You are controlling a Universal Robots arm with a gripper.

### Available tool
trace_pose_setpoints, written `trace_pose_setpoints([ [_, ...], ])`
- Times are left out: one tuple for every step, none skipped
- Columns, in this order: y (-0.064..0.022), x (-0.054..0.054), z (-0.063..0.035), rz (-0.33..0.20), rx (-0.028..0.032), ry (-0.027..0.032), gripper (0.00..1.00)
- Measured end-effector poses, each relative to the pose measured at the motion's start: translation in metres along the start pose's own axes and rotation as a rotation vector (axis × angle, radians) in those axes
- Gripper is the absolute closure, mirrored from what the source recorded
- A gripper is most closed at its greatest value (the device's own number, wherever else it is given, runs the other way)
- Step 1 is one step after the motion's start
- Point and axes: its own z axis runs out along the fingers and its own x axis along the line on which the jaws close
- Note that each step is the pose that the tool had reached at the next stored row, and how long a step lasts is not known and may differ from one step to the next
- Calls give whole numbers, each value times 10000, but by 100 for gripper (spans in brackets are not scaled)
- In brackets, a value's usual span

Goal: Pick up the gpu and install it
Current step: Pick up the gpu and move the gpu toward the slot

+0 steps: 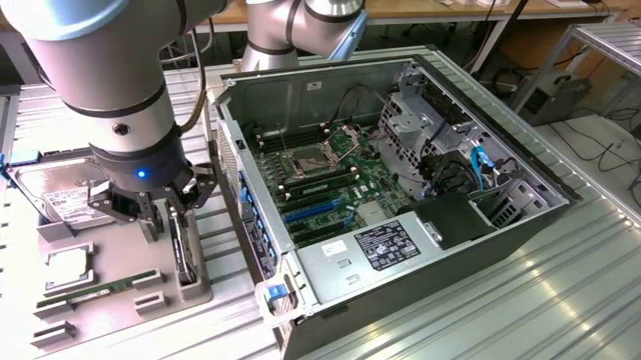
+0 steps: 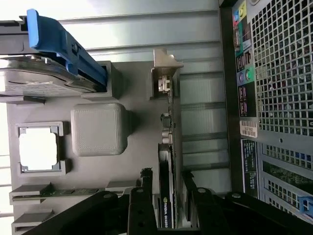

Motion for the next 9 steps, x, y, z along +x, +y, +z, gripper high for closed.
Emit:
trace_pose_setpoints([
  [-4, 0, 18, 0, 0, -7, 64],
  [-8, 1, 42, 0, -1, -17, 64],
  [-10, 1, 58, 0, -2, -24, 64],
  [-13, 2, 77, -1, -2, -30, 64],
  [-15, 2, 103, -2, -3, -39, 64],
  [-17, 2, 138, -3, -4, -53, 64],
  [-18, 3, 153, -3, -4, -59, 64],
  [-18, 4, 167, -2, -6, -67, 64],
  [-19, 4, 179, 0, -6, -75, 64],
])
